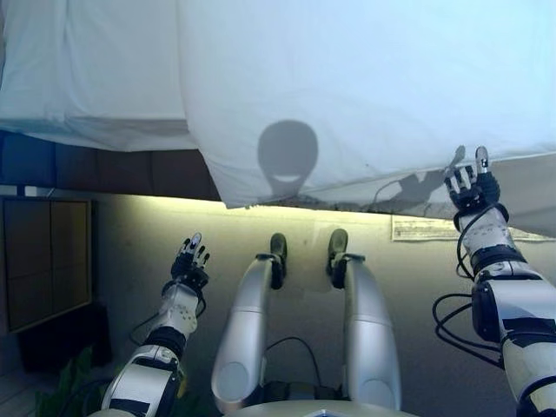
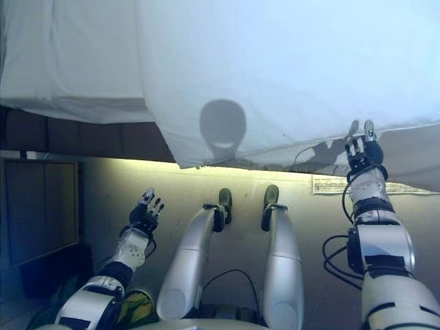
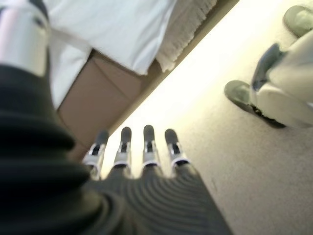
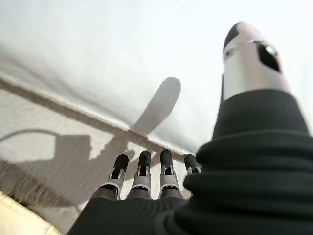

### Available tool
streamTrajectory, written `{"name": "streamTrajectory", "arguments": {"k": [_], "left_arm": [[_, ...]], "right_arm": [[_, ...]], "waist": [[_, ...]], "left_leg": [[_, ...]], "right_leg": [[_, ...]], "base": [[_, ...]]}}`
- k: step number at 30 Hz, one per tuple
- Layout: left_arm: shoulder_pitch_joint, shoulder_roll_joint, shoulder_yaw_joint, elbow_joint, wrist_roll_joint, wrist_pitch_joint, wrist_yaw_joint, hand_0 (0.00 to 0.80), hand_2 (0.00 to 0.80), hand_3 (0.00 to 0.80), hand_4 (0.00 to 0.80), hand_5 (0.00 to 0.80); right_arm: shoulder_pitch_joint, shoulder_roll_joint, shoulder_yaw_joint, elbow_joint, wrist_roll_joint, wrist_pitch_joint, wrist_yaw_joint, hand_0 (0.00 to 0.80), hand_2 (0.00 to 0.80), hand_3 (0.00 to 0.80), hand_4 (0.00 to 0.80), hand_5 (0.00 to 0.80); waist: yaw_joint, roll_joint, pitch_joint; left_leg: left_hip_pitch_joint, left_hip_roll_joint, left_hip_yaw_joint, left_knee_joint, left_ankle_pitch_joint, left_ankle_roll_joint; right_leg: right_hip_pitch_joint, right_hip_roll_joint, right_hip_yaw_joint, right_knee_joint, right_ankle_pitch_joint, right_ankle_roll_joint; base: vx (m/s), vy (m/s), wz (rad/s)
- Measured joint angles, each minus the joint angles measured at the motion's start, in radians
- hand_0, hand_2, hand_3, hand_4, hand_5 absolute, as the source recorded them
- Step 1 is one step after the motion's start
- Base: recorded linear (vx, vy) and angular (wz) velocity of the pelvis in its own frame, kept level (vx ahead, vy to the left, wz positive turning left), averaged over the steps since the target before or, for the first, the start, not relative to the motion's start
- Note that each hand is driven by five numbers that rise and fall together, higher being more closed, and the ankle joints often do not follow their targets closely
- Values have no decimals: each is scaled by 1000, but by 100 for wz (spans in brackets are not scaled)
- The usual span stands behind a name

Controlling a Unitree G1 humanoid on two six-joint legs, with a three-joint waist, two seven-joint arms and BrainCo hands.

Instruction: Make the bed neatly

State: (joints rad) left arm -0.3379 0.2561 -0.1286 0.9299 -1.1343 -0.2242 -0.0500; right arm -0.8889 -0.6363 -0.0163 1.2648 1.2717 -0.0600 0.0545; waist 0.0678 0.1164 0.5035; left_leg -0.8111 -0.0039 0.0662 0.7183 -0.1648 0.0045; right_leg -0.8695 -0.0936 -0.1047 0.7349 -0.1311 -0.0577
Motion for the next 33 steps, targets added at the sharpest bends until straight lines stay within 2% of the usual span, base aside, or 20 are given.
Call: {"name": "streamTrajectory", "arguments": {"k": [4,13,17,18,19,20,28,33], "left_arm": [[13,1,-11,-17,-2,-16,-6,0,0,0,0,0],[49,2,-11,-45,-27,-30,-15,0,0,0,0,0],[64,3,-11,-45,-27,-30,-32,0,0,0,0,0],[68,3,-11,-45,-27,-30,-36,0,0,0,0,0],[73,3,-11,-45,-27,-30,-38,0,0,0,0,0],[79,3,-11,-45,-27,-30,-38,0,0,0,0,0],[102,2,-11,-44,-27,-29,-55,0,0,0,0,0],[109,2,-11,-43,-20,-26,-71,0,0,0,0,0]], "right_arm": [[-37,-23,6,-6,-16,8,-7,0,0,0,0,0],[-53,-55,12,-6,-54,9,2,0,0,0,0,0],[-63,-79,29,-6,-78,29,6,0,0,0,0,0],[-67,-84,29,-6,-83,34,14,53,53,53,53,53],[-69,-88,29,-6,-83,38,23,351,351,351,351,351],[-69,-88,29,-6,-89,39,26,800,800,800,800,800],[-59,-112,31,-5,-143,36,50,800,800,800,800,800],[-49,-109,34,-10,-203,37,70,800,800,800,800,800]], "waist": [[0,1,5],[3,3,13],[4,4,13],[3,4,13],[3,4,13],[2,4,13],[-2,4,16],[-1,4,16]], "left_leg": [[-39,-2,-8,7,9,-6],[-58,-15,-13,16,13,2],[-58,-15,-14,27,10,7],[-58,-15,-14,27,11,7],[-58,-15,-14,30,11,8],[-58,-15,-14,32,11,8],[-11,-10,-16,25,10,8],[53,-10,-15,-24,27,12]], "right_leg": [[-37,-3,-2,9,5,1],[-51,-19,-9,19,5,5],[-50,-24,-9,32,3,7],[-50,-24,-9,32,3,6],[-50,-24,-8,34,3,5],[-48,-24,-8,36,2,4],[5,-19,-13,19,8,8],[70,-16,-17,-30,23,11]], "base": [[10,14,7],[-2,9,4],[0,0,0],[0,0,0],[0,0,0],[0,0,0],[-11,-2,-1],[-34,-5,-1]]}}
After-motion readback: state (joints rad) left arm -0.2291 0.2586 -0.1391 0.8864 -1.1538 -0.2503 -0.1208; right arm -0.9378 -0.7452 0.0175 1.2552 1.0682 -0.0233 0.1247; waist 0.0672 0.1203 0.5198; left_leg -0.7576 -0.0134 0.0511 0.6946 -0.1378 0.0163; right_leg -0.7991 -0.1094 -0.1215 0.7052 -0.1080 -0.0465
